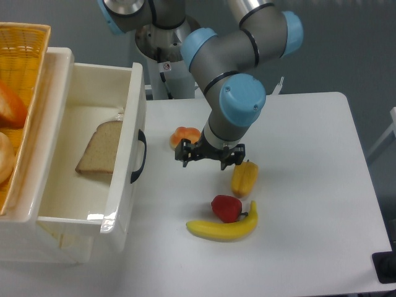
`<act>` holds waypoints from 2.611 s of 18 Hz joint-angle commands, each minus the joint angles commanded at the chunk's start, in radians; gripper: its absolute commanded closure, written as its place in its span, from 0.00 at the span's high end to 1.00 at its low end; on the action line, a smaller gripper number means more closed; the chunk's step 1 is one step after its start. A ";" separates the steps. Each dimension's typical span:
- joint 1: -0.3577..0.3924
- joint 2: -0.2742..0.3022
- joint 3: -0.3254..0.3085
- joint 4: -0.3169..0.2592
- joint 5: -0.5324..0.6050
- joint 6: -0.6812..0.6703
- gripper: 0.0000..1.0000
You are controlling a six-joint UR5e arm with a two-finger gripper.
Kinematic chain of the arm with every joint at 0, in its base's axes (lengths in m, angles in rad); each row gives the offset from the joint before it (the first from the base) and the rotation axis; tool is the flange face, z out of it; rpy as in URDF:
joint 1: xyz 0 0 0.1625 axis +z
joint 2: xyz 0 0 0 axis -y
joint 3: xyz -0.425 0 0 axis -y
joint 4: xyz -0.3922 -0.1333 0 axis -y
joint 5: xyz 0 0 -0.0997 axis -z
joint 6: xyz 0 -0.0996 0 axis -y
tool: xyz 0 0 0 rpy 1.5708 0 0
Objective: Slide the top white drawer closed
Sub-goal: 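Lower the gripper beside the drawer front near its black handle, then push the drawer front with the gripper, sliding the drawer shut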
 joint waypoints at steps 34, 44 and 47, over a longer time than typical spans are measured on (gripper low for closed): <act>-0.071 -0.009 0.000 0.002 -0.060 0.005 1.00; -0.109 -0.002 0.000 0.003 -0.071 0.008 1.00; -0.126 -0.002 0.001 0.003 -0.072 0.008 1.00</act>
